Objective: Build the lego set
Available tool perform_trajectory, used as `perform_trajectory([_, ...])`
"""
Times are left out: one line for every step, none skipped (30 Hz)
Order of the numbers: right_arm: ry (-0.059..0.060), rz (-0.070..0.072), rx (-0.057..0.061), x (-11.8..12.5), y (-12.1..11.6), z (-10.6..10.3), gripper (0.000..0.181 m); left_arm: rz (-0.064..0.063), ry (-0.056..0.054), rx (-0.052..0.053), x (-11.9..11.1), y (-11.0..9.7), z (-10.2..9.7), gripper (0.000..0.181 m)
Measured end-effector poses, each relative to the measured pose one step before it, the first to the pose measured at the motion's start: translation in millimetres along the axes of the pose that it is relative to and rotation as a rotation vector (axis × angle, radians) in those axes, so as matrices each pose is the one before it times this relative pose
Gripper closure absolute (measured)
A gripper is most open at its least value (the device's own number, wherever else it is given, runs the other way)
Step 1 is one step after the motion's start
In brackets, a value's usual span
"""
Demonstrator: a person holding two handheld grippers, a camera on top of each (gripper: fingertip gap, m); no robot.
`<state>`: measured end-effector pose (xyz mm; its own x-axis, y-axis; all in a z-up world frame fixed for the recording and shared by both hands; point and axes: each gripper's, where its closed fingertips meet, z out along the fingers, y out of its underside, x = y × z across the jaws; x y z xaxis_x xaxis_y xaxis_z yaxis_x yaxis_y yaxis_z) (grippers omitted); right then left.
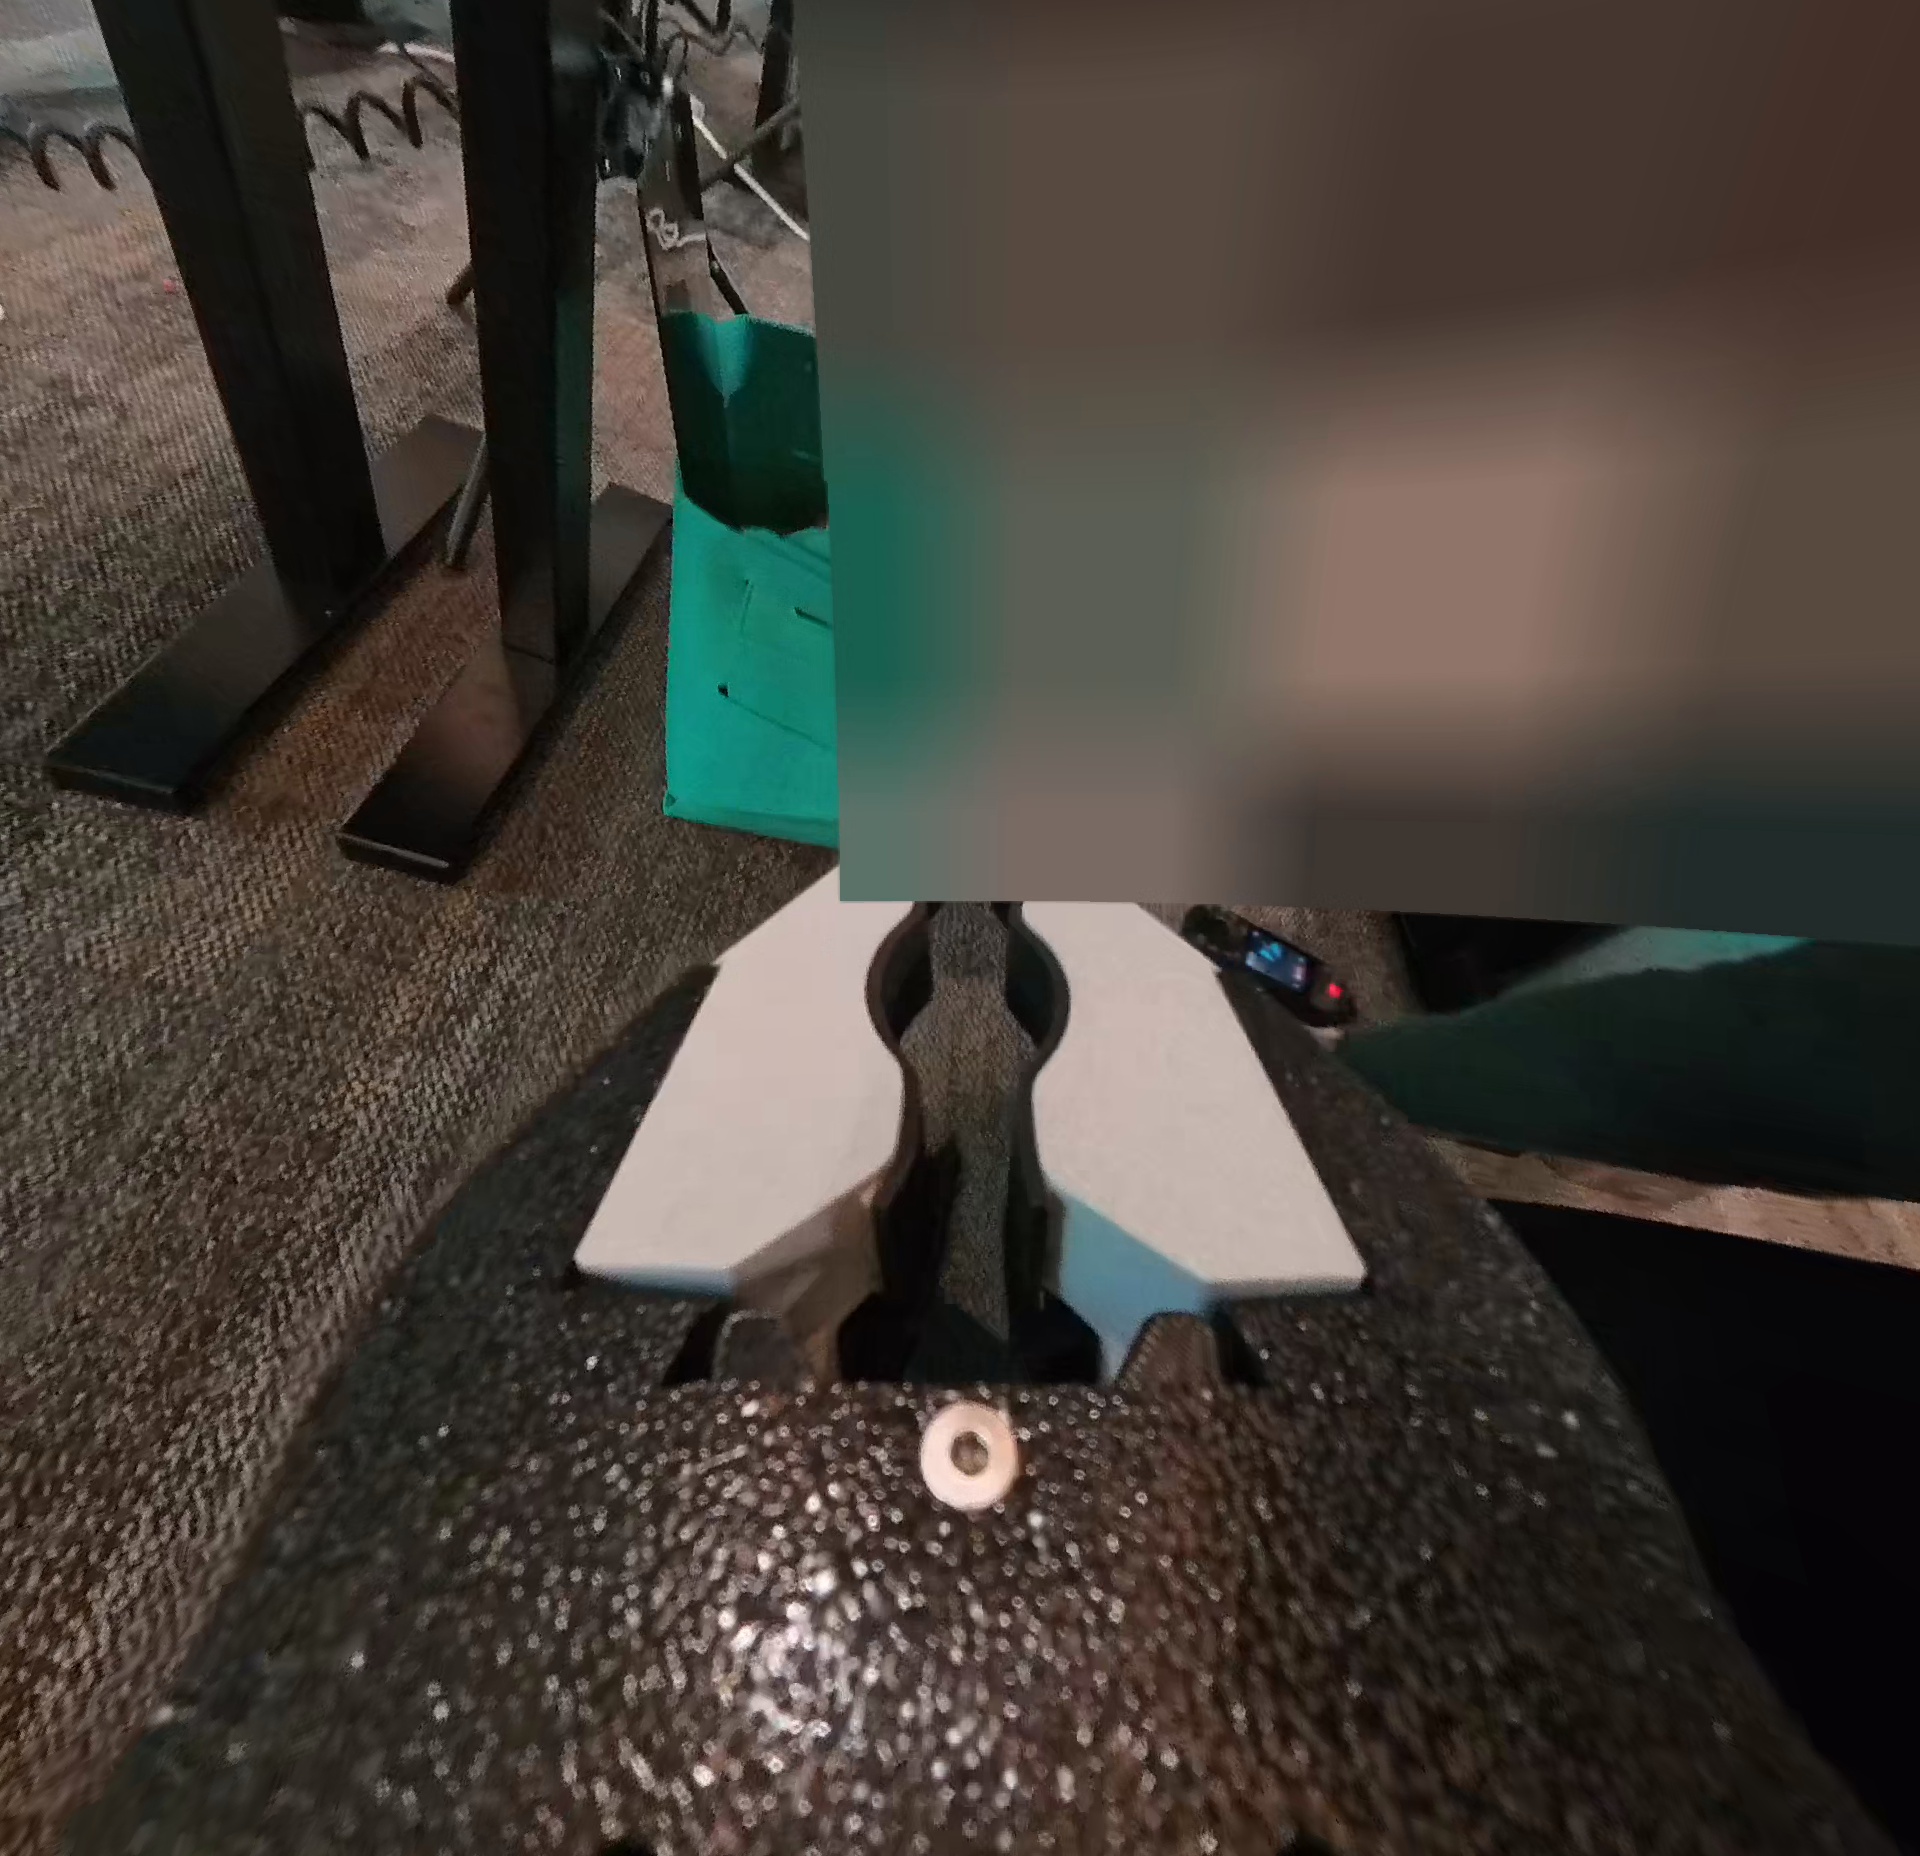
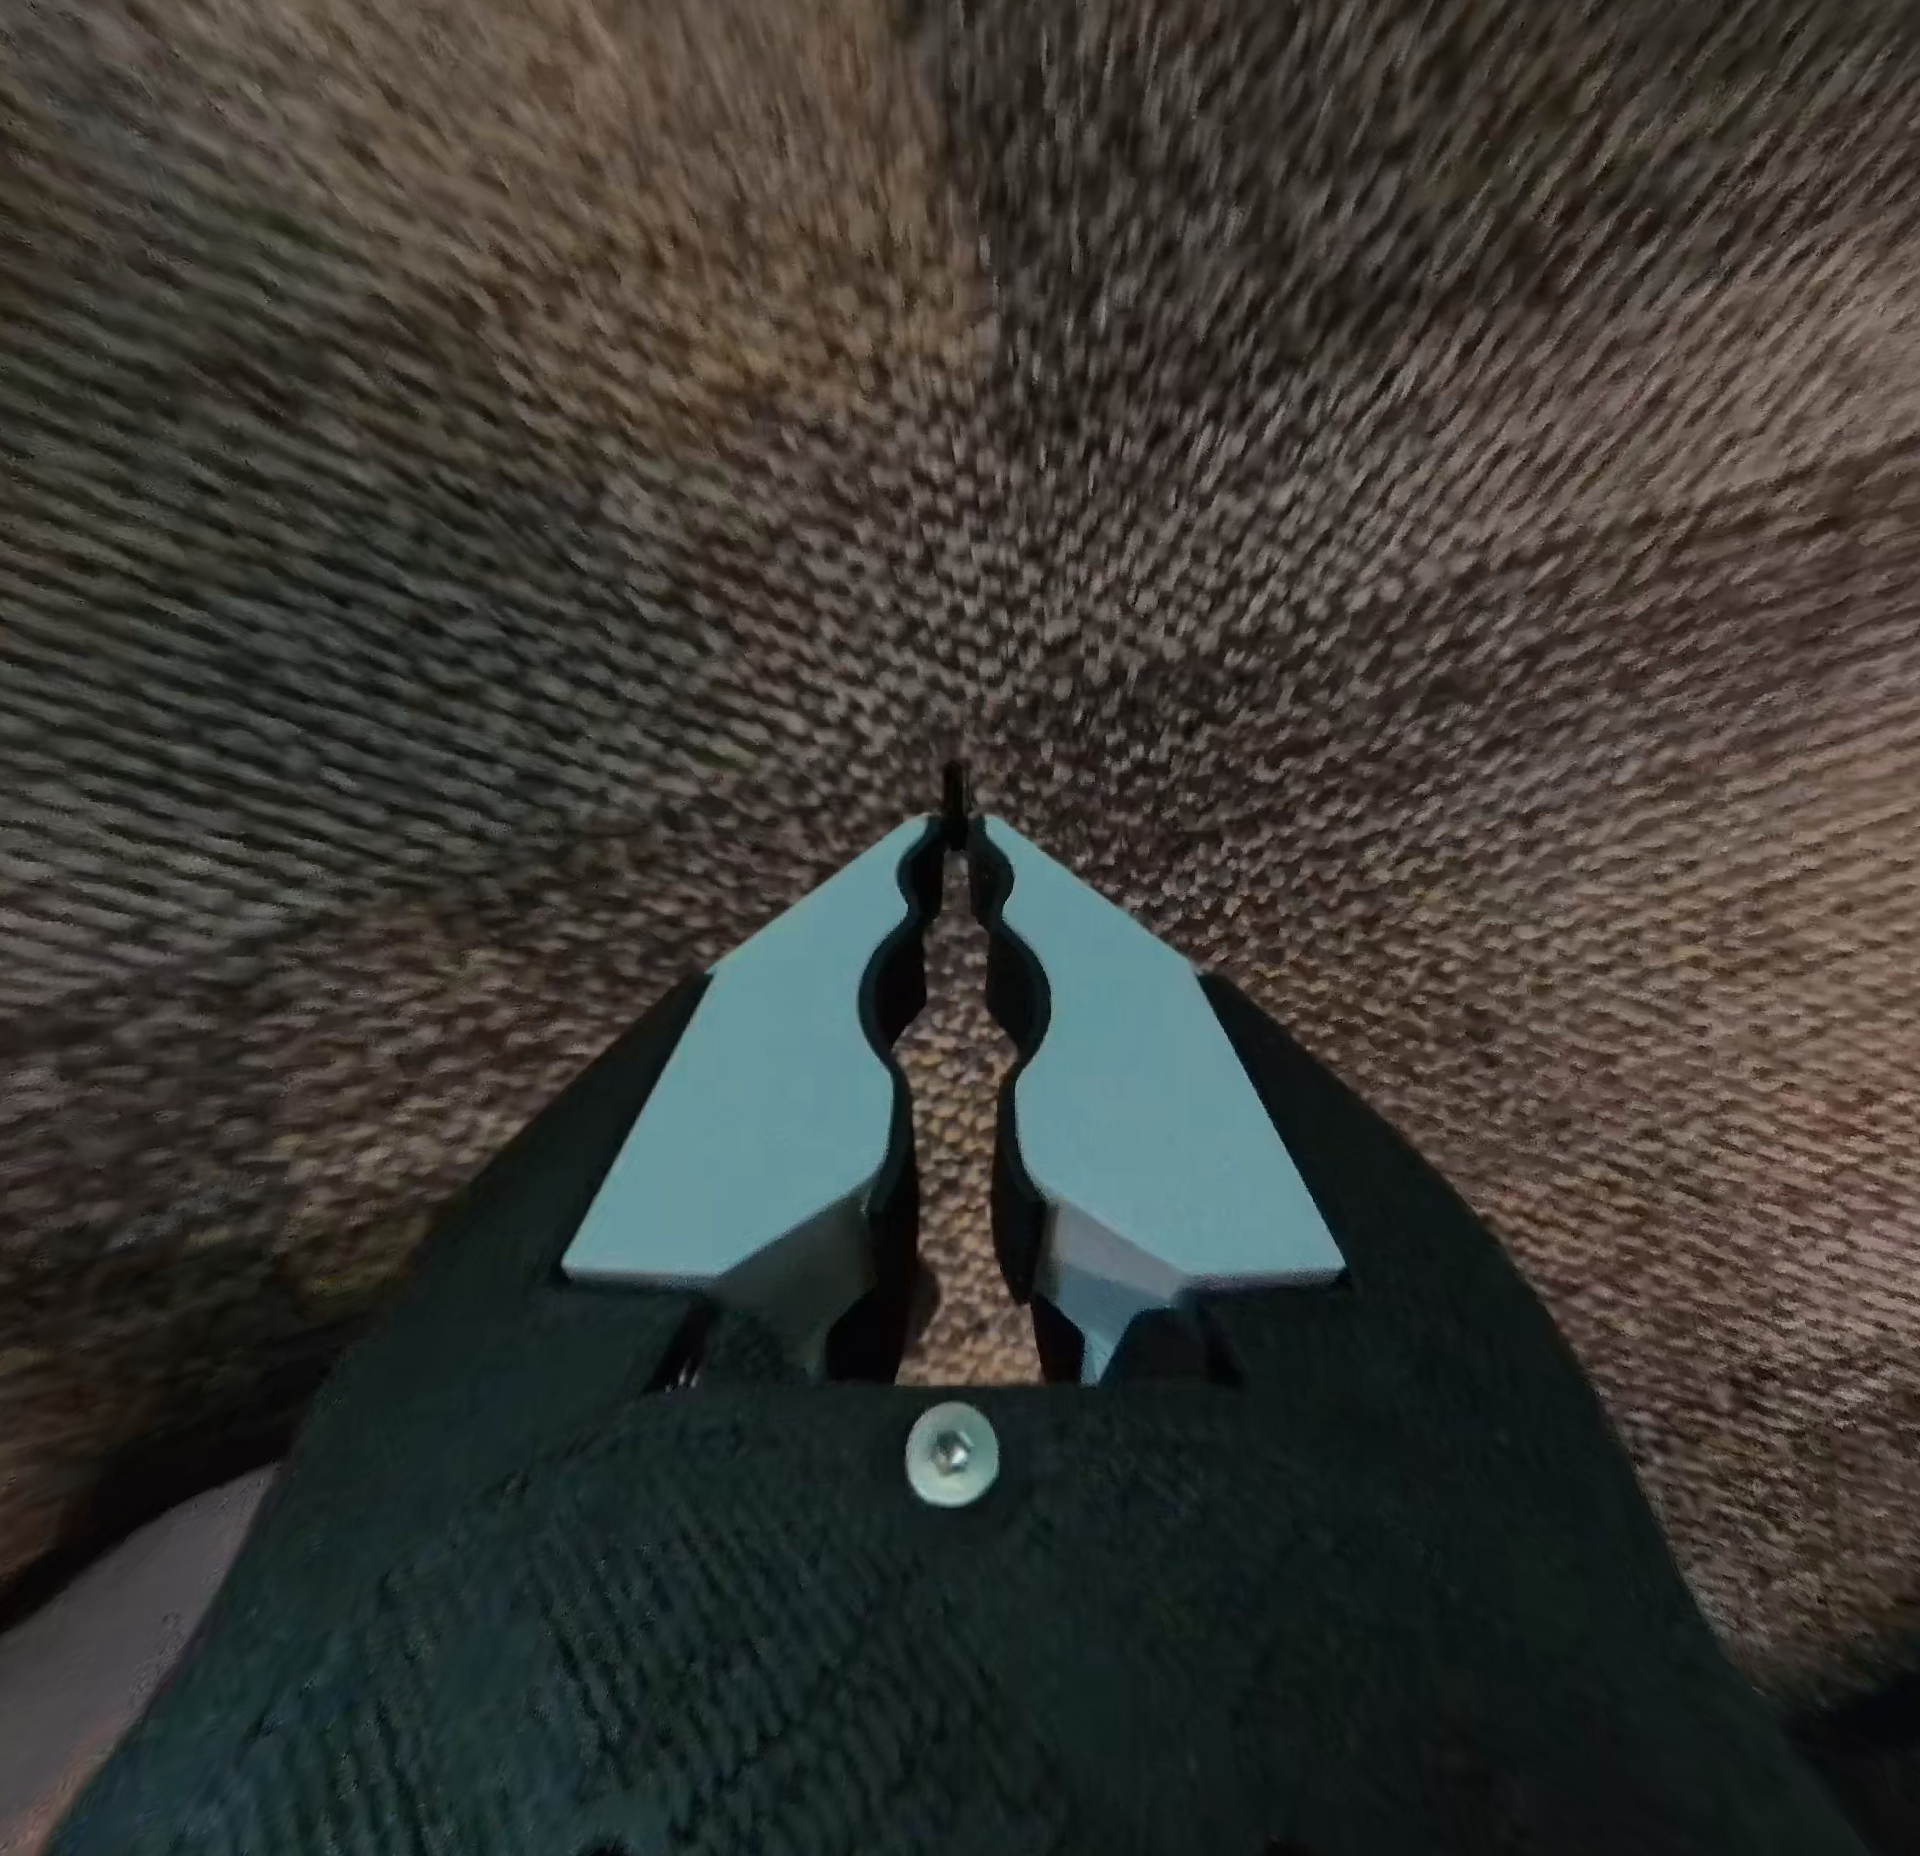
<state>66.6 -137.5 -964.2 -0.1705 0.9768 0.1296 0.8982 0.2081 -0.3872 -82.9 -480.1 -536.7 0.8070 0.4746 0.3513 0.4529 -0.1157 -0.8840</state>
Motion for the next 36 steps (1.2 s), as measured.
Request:
perform_trajectory([-0.0002,-0.005,0.0407,-2.96,-13.77,-19.85,0.177,0.0121,-0.0036,0.0196,-0.01,-6.52,1.28,0.176])
perform_trajectory([0.0088,-0.0047,0.041,-0.81,-14.87,-22.32,0.178,0.0204,-0.0071,0.0221,-0.29,-7.77,1.74,0.177])
perform_trajectory([0.0149,0.0029,0.0389,1.27,-15.29,-24.17,0.178,0.0237,-0.0085,0.025,-0.31,-9.4,2.09,0.177])
perform_trajectory([0.0169,0.0049,0.0343,2.7,-14.92,-25.51,0.178,0.0194,-0.0079,0.0322,0.34,-12.74,2.36,0.176])
perform_trajectory([0.0185,0.0064,0.0285,3.61,-14.22,-26.56,0.178,0.0185,-0.0034,0.042,1.53,-16.63,2.24,0.176])
perform_trajectory([0.0177,0.0026,0.0216,3.99,-13.22,-27.55,0.178,0.0278,-0.0053,0.0499,2.26,-20.15,1.82,0.176])
perform_trajectory([0.0255,-0.0002,0.0203,5.24,-12.72,-28.56,0.178,0.0377,-0.0065,0.0486,2.95,-22.4,1.49,0.176])
perform_trajectory([0.0303,0.0067,0.0209,6.12,-12.57,-29.16,0.177,0.0443,-0.0075,0.0499,3.5,-24.08,1.07,0.176])
perform_trajectory([0.0284,0.0066,0.0198,5.7,-12.29,-28.93,0.178,0.0466,-0.0119,0.0546,3.02,-25.67,0.84,0.177])
perform_trajectory([0.0371,-0.0044,0.017,6.49,-11.33,-28.41,0.177,0.0383,-0.0127,0.0533,2.63,-25.63,1.38,0.177])
perform_trajectory([0.0449,-0.0077,0.0207,7.31,-11.23,-27.81,0.178,0.0225,-0.0087,0.0503,2.6,-25.14,2.17,0.177])
perform_trajectory([0.0481,-0.0018,0.0279,7.76,-11.16,-26.92,0.177,0.002,-0.0045,0.0505,2.67,-24.79,2.77,0.177])
perform_trajectory([0.0549,0.0046,0.0332,8.31,-11.18,-25.82,0.178,-0.0209,0.0022,0.0522,3.74,-24.31,3.06,0.177])
perform_trajectory([0.0551,0.0145,0.0391,7.73,-11.03,-24.5,0.178,-0.0283,0.0147,0.0515,6.06,-23.23,3.69,0.176])
perform_trajectory([0.0562,0.0281,0.0495,7.55,-11.93,-21.76,0.178,-0.0134,0.0196,0.0442,7.69,-21.21,4.45,0.176])
perform_trajectory([0.0477,0.0205,0.0469,6.68,-11.91,-17.22,0.178,0.0053,0.0153,0.0331,7.38,-18.67,5.17,0.176])
perform_trajectory([0.0482,0.0115,0.035,7.24,-11.35,-13.93,0.178,0.0088,0.0069,0.0284,5.78,-17.11,4.74,0.177])
perform_trajectory([0.056,0.0106,0.0409,9.12,-13.45,-13.39,0.177,-0.0065,0.0142,0.0256,6.43,-16.15,4.37,0.177])
perform_trajectory([0.0444,0.0228,0.0518,8.25,-16.13,-14.03,0.177,-0.0208,0.0316,0.0182,9.07,-14.58,4.2,0.177])
perform_trajectory([0.0435,0.0258,0.061,7.84,-17.55,-14.94,0.177,-0.0123,0.0396,0.0147,10.64,-13.28,4.06,0.177])
perform_trajectory([0.042,0.0223,0.0549,6.65,-15.94,-14.95,0.177,0.0033,0.0345,0.0126,10.12,-11.92,3.43,0.177])
perform_trajectory([0.0313,0.0171,0.0486,4.13,-13.68,-14.48,0.177,0.008,0.0314,0.0111,9.53,-11.48,2.45,0.177])
perform_trajectory([0.0242,0.005,0.0445,2.26,-12.38,-13.5,0.177,0.0048,0.0281,0.0169,8.74,-11.97,0.96,0.177])
perform_trajectory([0.0236,-0.0033,0.0392,2.33,-12.33,-12.21,0.177,-0.0049,0.0236,0.0203,8.12,-11.4,-0.26,0.177])
perform_trajectory([0.0246,-0.0052,0.0416,3.45,-14.47,-10.51,0.177,-0.0141,0.0208,0.0134,7.88,-9.27,-0.77,0.177])
perform_trajectory([0.0178,0.0003,0.0482,3.56,-17.81,-8.48,0.177,-0.0171,0.0277,-0.0029,9.12,-6.05,-0.56,0.177])
perform_trajectory([0.0084,0.0072,0.0521,3.43,-20.93,-5.85,0.177,-0.0137,0.0424,-0.014,11.57,-4.23,-0.55,0.177])
perform_trajectory([0.0032,0.0093,0.0541,3.8,-22.88,-2.69,0.178,-0.003,0.0405,-0.0203,11.42,-3.16,-0.9,0.177])
perform_trajectory([-0.0014,0.0088,0.0566,3.65,-24.6,0.58,0.178,0.0038,0.0338,-0.0292,9.96,-2.22,-1.35,0.177])
perform_trajectory([-0.0057,0.0076,0.0586,3.39,-25.63,3.5,0.178,0.0016,0.0399,-0.0295,9.82,-2.53,-1.86,0.177])
perform_trajectory([-0.0097,0.0079,0.0617,2.57,-25.94,5.93,0.178,-0.0042,0.0353,-0.0188,7.93,-3.99,-2.64,0.177])
perform_trajectory([-0.0074,0.0081,0.058,2.44,-24.4,7.84,0.178,0.0024,0.0205,-0.0064,5.08,-5.4,-3.74,0.177])
perform_trajectory([-0.0009,0.0049,0.0501,2.64,-21.56,8.9,0.178,0.0129,0.011,-0.0124,2.41,-4.0,-3.98,0.177])
perform_trajectory([-0.0038,-0.0019,0.0448,1.38,-18.56,9.22,0.178,0.0148,0.0065,-0.0199,0.43,-1.74,-3.68,0.177])
perform_trajectory([-0.0095,-0.0052,0.0351,0.18,-14.76,9.2,0.178,0.0072,0.0029,-0.0149,-1.2,-0.93,-3.09,0.177])
perform_trajectory([-0.0109,-0.0056,0.027,-0.11,-11.21,8.54,0.178,-0.0029,0.0047,-0.0049,-1.98,-0.79,-2.09,0.177])
